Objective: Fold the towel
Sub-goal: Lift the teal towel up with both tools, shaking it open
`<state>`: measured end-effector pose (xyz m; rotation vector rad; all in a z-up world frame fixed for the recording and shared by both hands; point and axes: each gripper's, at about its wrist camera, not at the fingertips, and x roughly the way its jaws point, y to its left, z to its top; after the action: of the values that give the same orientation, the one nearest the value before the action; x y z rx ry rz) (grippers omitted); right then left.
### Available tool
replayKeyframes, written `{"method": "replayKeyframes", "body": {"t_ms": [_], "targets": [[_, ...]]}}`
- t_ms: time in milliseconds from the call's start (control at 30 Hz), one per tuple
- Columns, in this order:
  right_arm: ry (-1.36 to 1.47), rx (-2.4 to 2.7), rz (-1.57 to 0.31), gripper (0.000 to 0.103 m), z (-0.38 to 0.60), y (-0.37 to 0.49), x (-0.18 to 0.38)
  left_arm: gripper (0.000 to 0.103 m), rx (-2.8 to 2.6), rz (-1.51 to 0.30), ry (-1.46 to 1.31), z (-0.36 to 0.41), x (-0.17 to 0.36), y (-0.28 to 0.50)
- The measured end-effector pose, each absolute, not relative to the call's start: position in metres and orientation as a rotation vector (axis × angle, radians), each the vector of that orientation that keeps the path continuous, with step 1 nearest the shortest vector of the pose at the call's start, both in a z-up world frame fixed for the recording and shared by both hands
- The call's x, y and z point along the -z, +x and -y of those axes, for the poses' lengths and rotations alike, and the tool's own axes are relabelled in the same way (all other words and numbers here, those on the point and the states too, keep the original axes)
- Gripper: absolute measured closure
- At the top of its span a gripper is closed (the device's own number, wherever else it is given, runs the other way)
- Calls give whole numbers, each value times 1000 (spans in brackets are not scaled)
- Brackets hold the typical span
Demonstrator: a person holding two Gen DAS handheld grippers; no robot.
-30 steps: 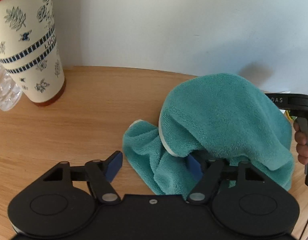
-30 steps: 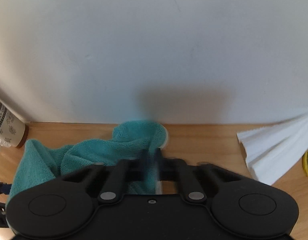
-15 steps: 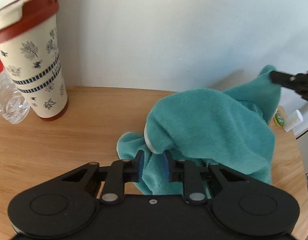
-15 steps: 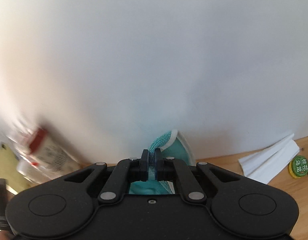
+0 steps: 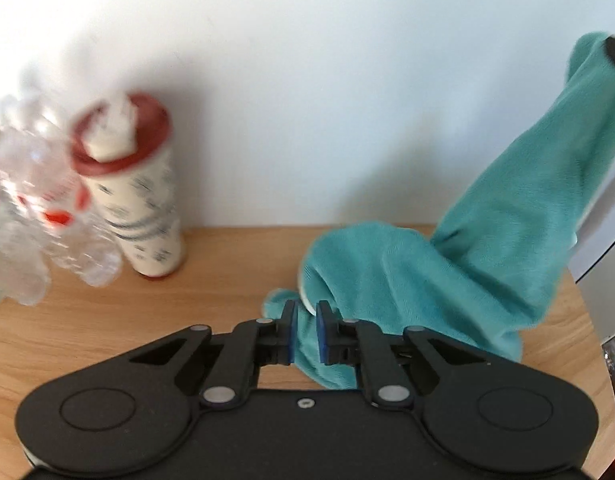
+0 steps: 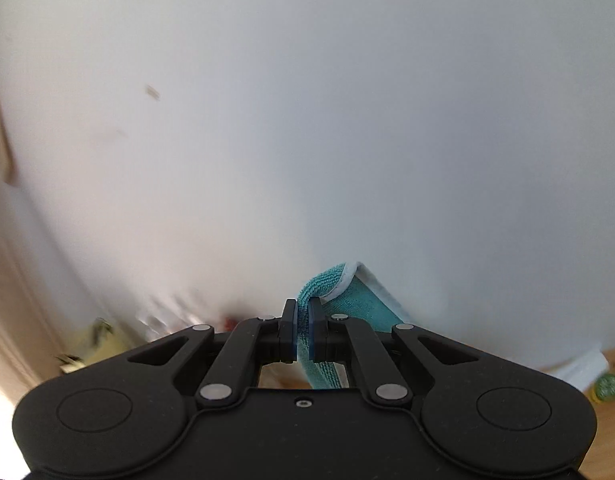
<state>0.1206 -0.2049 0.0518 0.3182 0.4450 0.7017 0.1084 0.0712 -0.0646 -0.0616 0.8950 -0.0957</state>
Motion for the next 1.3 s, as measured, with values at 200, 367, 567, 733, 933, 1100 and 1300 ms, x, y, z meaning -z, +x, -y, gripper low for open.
{"method": "replayKeyframes", "body": {"t_ms": [200,367,567,733,933,1100,1300], "targets": [[282,-791,-348,98,189,96,-98,93,58,-850,-106,-94,31,88],[267,-766,-395,98,184,100,-87,59,153,-832,-141,-84,11,69],[285,-725,-473,98,180,99,-80,22,334,-809,-99,-39,14,51],[313,-700,-494,98,180,95,-79,21,392,-858,-45,0,39,58],[353,-666,-505,98,158,92,-75,22,412,-864,-58,27,69,76],[372,-643,-514,98,164,90,-68,32,440,-853,-53,31,81,86],[394,-617,-523,98,169,90,-59,84,385,-838,-33,15,74,95]]}}
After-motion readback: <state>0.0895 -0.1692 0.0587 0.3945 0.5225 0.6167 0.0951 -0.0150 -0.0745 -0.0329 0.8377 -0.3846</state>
